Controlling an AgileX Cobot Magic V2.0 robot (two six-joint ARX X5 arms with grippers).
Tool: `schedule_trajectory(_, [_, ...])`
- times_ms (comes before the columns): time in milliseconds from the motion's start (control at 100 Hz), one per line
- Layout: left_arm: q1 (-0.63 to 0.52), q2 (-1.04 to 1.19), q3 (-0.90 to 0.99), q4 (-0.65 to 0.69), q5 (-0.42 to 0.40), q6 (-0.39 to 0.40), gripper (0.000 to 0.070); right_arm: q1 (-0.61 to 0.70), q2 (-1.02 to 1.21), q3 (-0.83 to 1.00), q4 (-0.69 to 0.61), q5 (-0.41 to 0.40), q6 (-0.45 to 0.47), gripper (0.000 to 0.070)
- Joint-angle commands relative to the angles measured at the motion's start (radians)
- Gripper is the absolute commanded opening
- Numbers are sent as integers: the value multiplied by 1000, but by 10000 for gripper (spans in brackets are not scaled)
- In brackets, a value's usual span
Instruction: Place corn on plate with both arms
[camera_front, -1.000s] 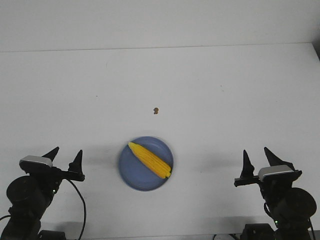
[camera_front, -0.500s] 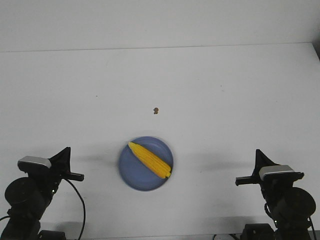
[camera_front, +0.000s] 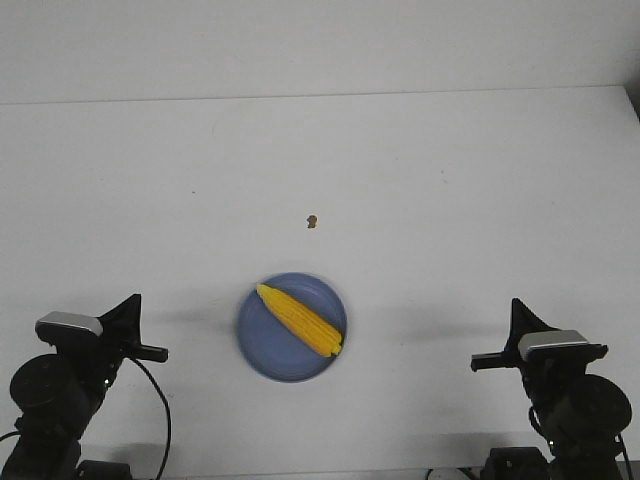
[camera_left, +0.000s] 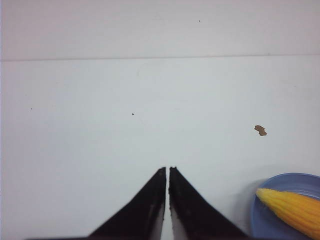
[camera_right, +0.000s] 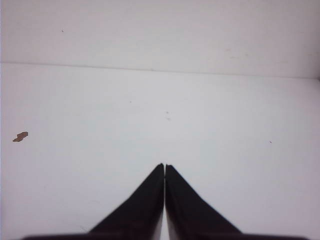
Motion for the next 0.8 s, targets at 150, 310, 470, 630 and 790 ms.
schedule_trajectory(150, [-1,3,10,10,-2,4,11,1,5,7,10,0,6,6])
schedule_trajectory(310, [-1,3,10,10,-2,4,11,1,5,7,10,0,6,6])
schedule_trajectory(470, [-1,3,10,10,-2,4,11,1,5,7,10,0,6,6])
schedule_trajectory(630, [-1,-5,10,23,-2,4,11,1,5,7,10,0,6,6])
schedule_trajectory(790, [-1,-31,9,34,-3,12,11,1,5,7,10,0,6,6])
